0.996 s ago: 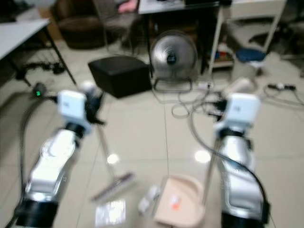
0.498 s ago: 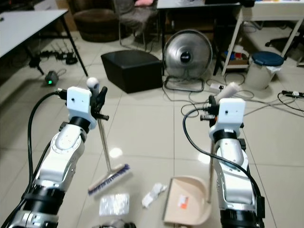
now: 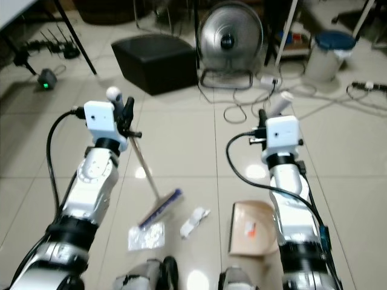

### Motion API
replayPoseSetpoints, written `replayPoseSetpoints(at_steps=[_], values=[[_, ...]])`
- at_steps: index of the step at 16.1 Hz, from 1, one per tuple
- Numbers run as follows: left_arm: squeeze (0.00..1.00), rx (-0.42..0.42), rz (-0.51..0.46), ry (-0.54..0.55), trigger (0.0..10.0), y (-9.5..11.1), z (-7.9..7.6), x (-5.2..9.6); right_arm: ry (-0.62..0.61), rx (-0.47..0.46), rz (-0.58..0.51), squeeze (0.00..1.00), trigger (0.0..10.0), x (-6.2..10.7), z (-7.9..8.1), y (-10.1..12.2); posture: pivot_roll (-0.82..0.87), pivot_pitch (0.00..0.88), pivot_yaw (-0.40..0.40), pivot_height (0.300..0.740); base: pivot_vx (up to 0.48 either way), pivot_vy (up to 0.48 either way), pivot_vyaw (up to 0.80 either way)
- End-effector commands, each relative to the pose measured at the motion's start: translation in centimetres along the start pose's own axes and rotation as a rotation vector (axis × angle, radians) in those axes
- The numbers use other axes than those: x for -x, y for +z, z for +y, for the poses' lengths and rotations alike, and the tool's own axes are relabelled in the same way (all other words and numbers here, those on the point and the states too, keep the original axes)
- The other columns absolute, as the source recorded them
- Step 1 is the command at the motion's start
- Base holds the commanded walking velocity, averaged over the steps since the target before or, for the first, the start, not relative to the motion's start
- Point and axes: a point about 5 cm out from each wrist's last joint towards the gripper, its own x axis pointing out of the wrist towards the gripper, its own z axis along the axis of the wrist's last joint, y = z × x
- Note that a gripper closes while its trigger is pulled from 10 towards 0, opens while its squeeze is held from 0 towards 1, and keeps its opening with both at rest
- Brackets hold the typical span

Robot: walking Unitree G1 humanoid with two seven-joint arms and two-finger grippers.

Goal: Sweep floor

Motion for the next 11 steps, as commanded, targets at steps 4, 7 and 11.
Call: replayPoseSetpoints(at_steps=[4, 7, 11], values=[[0.00, -0.011, -0.041, 0.056, 10.0, 0.1, 0.4, -0.8, -0.001, 0.080, -0.086, 0.00, 10.0, -0.5, 1.2, -0.1, 0.12, 0.339, 0.181, 0.740, 0.000, 0.000, 0.00], [0.00, 0.025, -0.058, 0.064, 10.0, -0.2, -0.3, -1.0, -0.088, 0.011, -0.144, 0.00, 10.0, -0.2, 1.9, -0.2, 0.12, 0.346, 0.192, 0.740, 0.000, 0.000, 0.00], [0.00, 0.037, -0.071, 0.070, 10.0, -0.2, -0.4, -1.4, -0.027, -0.037, -0.195, 0.00, 10.0, 0.0, 4.7, 0.1, 0.14, 0.361, 0.195, 0.740, 0.000, 0.000, 0.00]])
